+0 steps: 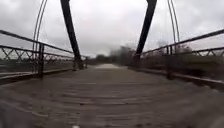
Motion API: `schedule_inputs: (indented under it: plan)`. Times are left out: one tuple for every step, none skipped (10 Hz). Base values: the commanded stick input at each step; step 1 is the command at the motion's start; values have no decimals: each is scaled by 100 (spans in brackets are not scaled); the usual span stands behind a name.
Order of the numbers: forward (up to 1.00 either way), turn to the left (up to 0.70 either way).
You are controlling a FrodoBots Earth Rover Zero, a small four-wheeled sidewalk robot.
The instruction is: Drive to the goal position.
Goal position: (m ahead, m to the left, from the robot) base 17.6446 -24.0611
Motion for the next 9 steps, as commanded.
schedule_inputs:
  plan:
    - [70, 0]
    - [70, 0]
    - [70, 0]
    - [70, 0]
    - [70, 0]
    - [70, 0]
    - [70, 0]
    - [70, 0]
    - [70, 0]
